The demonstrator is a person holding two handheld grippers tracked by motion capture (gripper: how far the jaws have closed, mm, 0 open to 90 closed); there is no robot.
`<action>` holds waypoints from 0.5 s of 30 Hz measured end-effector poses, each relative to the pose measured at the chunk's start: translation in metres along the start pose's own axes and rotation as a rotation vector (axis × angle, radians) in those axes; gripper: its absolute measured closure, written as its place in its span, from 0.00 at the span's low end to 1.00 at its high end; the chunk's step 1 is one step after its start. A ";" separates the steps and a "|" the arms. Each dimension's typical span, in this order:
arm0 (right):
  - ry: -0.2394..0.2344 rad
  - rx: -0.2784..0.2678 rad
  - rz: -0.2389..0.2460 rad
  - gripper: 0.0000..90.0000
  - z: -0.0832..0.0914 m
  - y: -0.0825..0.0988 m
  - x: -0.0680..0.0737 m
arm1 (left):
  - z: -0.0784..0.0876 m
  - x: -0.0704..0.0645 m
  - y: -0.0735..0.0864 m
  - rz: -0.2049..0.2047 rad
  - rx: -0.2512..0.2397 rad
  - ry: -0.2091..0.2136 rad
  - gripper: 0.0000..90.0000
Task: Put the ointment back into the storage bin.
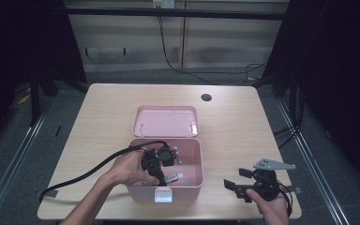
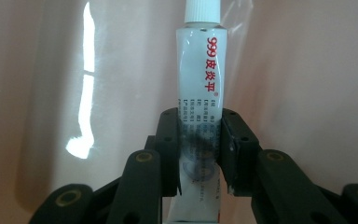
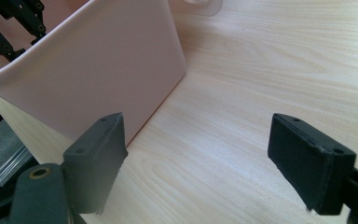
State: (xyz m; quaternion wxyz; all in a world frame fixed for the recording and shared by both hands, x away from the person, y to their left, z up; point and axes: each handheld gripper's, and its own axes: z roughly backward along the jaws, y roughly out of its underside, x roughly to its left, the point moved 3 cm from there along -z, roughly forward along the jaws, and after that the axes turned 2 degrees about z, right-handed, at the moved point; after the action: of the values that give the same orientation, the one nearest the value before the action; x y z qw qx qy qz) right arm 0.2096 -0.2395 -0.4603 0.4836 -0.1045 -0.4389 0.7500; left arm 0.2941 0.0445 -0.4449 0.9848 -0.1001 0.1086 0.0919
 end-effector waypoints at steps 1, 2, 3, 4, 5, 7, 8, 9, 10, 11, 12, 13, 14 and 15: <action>0.000 0.000 0.000 0.21 0.000 0.000 0.000 | 0.000 0.000 0.000 -0.012 0.004 0.006 0.79; 0.000 0.001 0.000 0.21 0.000 0.000 0.000 | -0.001 -0.001 0.000 -0.013 0.003 0.011 0.79; 0.001 0.000 0.000 0.21 0.000 0.000 0.000 | -0.002 -0.001 0.000 -0.016 0.010 0.018 0.79; -0.001 -0.003 0.005 0.21 0.000 0.000 0.000 | -0.002 -0.001 0.000 -0.019 0.016 0.018 0.79; 0.001 -0.004 0.005 0.21 0.000 0.000 -0.001 | -0.003 0.000 0.000 -0.024 0.019 0.022 0.79; 0.001 -0.002 0.004 0.21 0.000 0.000 -0.001 | -0.003 0.000 0.000 -0.030 0.023 0.028 0.79; 0.002 -0.003 0.003 0.21 0.000 0.000 -0.001 | -0.003 0.000 0.000 -0.025 0.023 0.033 0.79; 0.002 -0.002 0.003 0.21 0.000 0.000 -0.001 | -0.004 0.000 0.000 -0.023 0.024 0.040 0.79; 0.002 0.000 0.000 0.21 0.000 0.000 -0.001 | -0.004 0.000 -0.001 -0.028 0.031 0.048 0.79; 0.002 0.000 0.000 0.21 0.000 0.000 -0.001 | -0.005 0.000 0.000 -0.028 0.039 0.056 0.79; 0.003 0.000 0.001 0.21 0.000 0.000 -0.001 | -0.005 0.001 0.000 -0.032 0.039 0.054 0.79; 0.002 -0.003 0.004 0.21 0.000 0.000 -0.001 | -0.005 0.001 0.000 -0.029 0.038 0.053 0.79; 0.003 -0.003 0.004 0.21 0.000 0.000 -0.001 | -0.006 0.002 0.000 -0.031 0.040 0.050 0.79; 0.003 -0.002 0.003 0.21 0.000 0.000 -0.001 | -0.007 0.001 0.000 -0.034 0.048 0.046 0.79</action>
State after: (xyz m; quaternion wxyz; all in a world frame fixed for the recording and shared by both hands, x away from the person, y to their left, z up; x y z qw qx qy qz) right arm 0.2099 -0.2402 -0.4605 0.4828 -0.1071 -0.4389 0.7502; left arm 0.2939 0.0431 -0.4520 0.9856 -0.0803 0.1317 0.0700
